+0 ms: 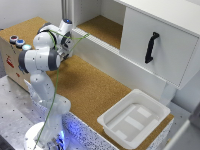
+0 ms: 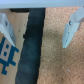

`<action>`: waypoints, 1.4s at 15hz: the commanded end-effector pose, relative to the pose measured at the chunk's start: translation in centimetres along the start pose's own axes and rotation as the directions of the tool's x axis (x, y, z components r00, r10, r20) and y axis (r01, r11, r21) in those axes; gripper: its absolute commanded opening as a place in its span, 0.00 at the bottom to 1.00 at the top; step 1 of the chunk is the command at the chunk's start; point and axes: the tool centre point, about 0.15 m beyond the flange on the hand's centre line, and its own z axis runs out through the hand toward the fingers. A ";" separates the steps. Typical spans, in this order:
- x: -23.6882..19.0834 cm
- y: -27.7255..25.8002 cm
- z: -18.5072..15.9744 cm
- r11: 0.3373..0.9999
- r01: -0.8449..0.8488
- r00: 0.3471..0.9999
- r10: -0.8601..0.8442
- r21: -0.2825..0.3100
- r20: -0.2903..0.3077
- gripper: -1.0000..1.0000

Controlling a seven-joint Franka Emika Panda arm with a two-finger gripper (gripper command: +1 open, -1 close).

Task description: Grasp the handle of the drawer and open it

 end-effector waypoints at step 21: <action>0.1 1.6 5.4 0.981 -0.037 0.993 0.057 0.189 -0.104 0.00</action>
